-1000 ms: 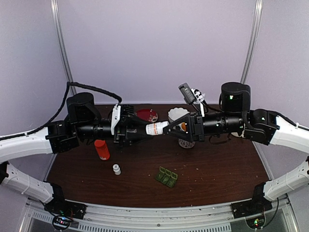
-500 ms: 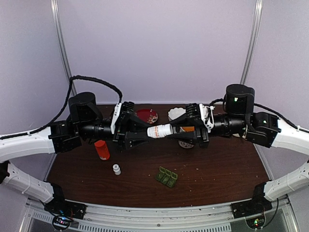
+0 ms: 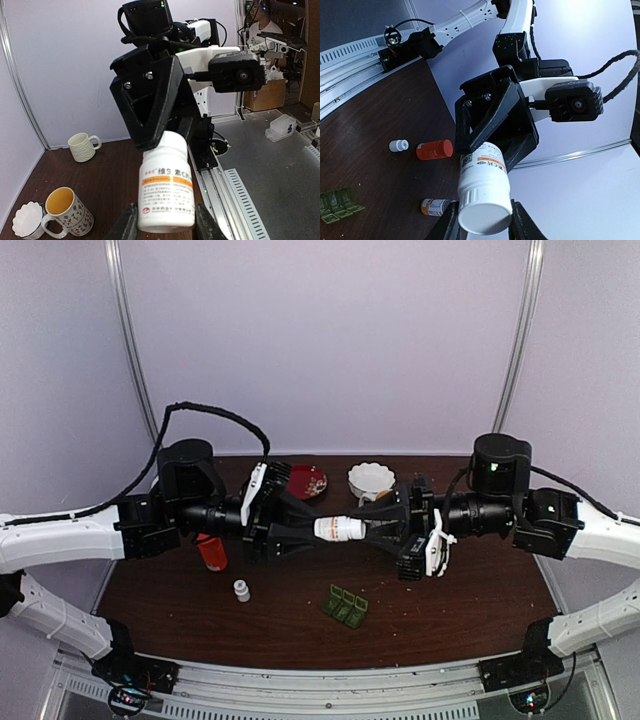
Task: Sort the pills into containers
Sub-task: Unscrew the lid of the pill bottle.
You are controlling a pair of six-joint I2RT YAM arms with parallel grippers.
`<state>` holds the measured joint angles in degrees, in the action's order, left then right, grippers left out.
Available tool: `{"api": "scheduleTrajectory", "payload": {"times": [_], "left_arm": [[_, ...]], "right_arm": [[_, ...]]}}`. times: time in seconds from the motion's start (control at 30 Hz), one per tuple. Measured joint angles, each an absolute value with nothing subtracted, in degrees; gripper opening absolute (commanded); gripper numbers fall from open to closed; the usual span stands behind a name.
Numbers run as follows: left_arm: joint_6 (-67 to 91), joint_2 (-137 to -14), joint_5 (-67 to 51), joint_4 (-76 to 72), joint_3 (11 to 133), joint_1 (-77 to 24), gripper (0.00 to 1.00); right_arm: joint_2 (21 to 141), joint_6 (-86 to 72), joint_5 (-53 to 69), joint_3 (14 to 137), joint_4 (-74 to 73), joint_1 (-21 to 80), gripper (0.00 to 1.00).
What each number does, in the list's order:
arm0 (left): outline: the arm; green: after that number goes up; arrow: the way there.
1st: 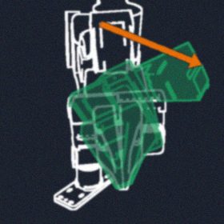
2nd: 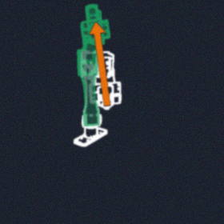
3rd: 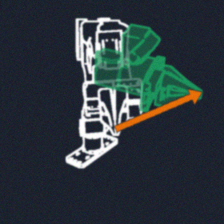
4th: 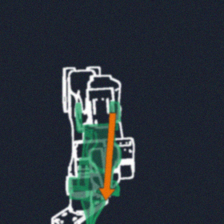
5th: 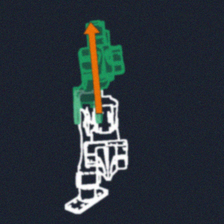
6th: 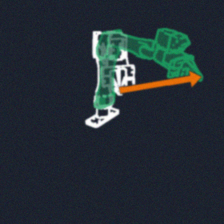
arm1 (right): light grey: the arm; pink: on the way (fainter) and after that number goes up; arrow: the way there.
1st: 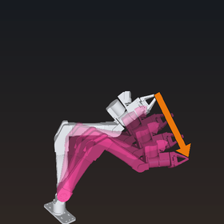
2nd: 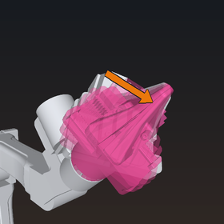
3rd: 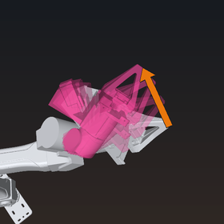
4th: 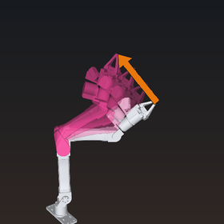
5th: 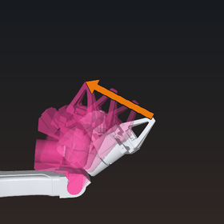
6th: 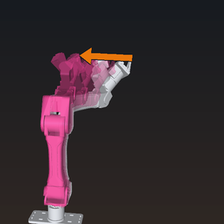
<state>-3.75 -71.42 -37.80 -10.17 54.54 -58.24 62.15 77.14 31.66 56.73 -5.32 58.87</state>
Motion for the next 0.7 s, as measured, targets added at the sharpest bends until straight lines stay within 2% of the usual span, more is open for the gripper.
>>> {"api": "scheduleTrajectory", "payload": {"times": [0.37, 0.7], "left_arm": [[-1.89, -71.31, -38.74, -13.47, 52.05, -58.35, 0.02], [-1.02, -71.07, -38.54, -17.45, 50.24, -58.35, 0.02]], "right_arm": [[57.95, 75.75, 31.03, 50.76, -1.45, 57.82, 0.00], [57.28, 61.08, 30.09, 50.70, -1.50, 57.71, 0.00]]}}
